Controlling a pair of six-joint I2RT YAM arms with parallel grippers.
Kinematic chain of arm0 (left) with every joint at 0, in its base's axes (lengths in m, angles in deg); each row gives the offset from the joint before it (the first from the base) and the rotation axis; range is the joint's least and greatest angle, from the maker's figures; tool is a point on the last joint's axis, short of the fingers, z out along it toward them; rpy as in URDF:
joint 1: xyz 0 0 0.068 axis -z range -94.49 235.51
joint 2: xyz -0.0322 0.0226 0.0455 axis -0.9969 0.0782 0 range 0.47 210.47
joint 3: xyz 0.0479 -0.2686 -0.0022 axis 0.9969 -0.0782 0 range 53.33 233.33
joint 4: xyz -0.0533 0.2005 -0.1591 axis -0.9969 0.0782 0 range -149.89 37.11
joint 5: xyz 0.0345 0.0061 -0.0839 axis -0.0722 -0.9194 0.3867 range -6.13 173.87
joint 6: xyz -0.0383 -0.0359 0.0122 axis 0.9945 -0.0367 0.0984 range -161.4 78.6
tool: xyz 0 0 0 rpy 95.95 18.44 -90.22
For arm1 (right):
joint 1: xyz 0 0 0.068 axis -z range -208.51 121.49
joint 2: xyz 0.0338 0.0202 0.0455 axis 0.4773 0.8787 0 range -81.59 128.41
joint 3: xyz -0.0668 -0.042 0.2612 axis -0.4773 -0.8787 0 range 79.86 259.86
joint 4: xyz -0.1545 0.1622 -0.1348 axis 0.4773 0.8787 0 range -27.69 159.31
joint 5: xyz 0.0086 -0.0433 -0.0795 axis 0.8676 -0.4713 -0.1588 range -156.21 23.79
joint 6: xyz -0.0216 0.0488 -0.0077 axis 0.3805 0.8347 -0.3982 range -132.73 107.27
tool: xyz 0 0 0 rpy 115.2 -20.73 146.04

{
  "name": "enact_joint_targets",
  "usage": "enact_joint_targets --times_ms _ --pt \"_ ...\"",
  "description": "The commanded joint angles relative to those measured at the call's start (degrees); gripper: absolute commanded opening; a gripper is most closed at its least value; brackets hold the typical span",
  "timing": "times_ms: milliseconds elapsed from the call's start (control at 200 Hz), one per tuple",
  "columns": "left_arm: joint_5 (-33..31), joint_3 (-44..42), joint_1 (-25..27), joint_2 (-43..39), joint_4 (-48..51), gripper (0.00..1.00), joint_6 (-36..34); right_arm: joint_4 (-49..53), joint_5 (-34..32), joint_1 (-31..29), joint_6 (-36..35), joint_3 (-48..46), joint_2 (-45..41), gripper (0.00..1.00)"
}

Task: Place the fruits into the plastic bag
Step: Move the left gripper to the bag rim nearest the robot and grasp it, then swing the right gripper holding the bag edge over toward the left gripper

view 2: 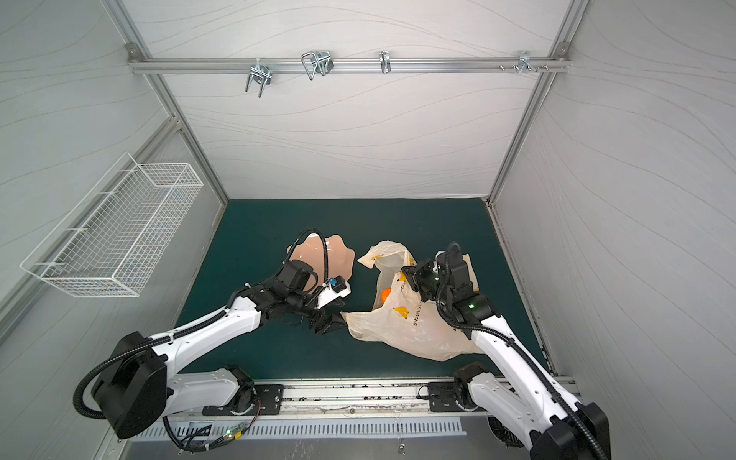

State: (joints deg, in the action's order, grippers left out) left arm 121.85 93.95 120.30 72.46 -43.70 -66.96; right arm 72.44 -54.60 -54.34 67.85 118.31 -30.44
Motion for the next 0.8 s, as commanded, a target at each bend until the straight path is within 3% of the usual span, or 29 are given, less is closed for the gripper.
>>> enact_joint_targets --times_ms 0,145,290,485,530,655,795 --pt "0.56 1.53 1.05 2.1 -1.86 0.55 -2.25 0.85 0.46 -0.19 0.5 1.15 -0.36 0.0" --pt "1.55 1.6 1.92 3.42 -2.36 0.23 -2.84 2.22 0.29 -0.19 -0.26 2.05 -0.19 0.0" --pt "2.42 1.34 2.3 2.83 -2.76 0.0 -2.48 3.1 0.13 -0.19 -0.64 2.41 -0.53 0.0" --pt "3.57 0.69 2.38 0.74 -3.38 0.0 -1.16 6.16 0.6 0.12 -3.17 4.56 -0.08 0.0" --pt "3.83 0.43 2.39 0.34 -3.49 0.0 -0.71 7.68 0.68 0.36 -4.46 5.7 0.13 0.06" --pt "3.77 0.24 2.39 -0.73 -3.54 0.0 0.13 13.01 1.38 2.31 -9.43 9.11 0.39 0.34" --pt "3.77 -0.26 2.39 -2.0 -4.31 0.0 1.41 24.29 0.45 5.19 -20.68 16.12 1.64 0.67"
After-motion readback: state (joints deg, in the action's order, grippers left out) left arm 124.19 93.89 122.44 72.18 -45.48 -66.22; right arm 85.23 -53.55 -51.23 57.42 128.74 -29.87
